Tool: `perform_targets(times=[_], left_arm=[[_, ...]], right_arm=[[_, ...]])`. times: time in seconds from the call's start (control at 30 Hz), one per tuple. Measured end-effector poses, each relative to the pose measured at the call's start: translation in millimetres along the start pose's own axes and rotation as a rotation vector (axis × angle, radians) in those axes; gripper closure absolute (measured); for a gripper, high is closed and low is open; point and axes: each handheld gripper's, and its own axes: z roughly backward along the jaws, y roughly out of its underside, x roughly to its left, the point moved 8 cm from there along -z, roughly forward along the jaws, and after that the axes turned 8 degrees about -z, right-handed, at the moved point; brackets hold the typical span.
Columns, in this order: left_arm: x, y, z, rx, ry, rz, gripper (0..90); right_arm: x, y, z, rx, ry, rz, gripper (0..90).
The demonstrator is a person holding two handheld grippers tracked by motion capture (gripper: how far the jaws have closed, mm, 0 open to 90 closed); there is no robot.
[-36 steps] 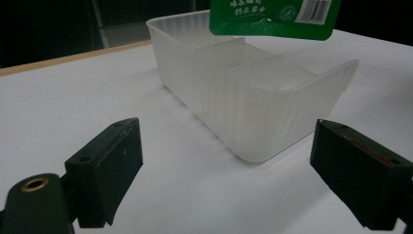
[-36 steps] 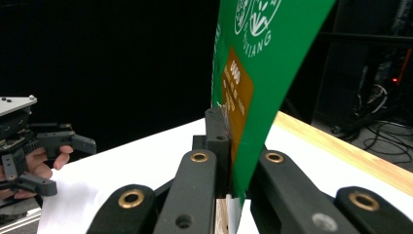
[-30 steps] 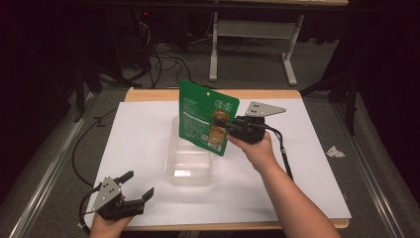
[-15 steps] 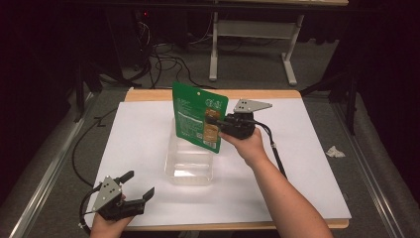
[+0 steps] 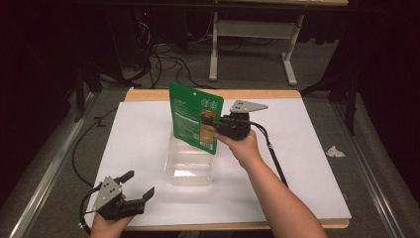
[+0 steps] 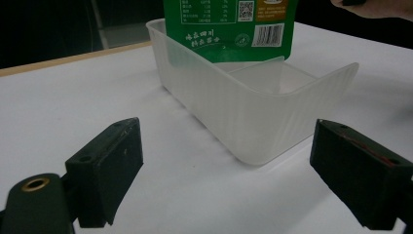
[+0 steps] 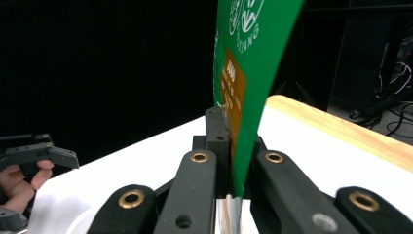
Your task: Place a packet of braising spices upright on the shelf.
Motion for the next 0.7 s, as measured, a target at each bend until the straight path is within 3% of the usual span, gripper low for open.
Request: perform_targets(times=[0.33,0.7], left_arm=[[-0.1,-0.9,0.4,-0.001,-0.001,-0.004,12.8],[-0.1,-0.7,-0.3,-0.001,0.001,-0.003,12.8]], right_arm=[[-2.7,3.5,-2.9,-0.005,0.027,-0.044,90.0],[-5.9,12.1,-6.1,0.000,0.101,0.022,90.0]])
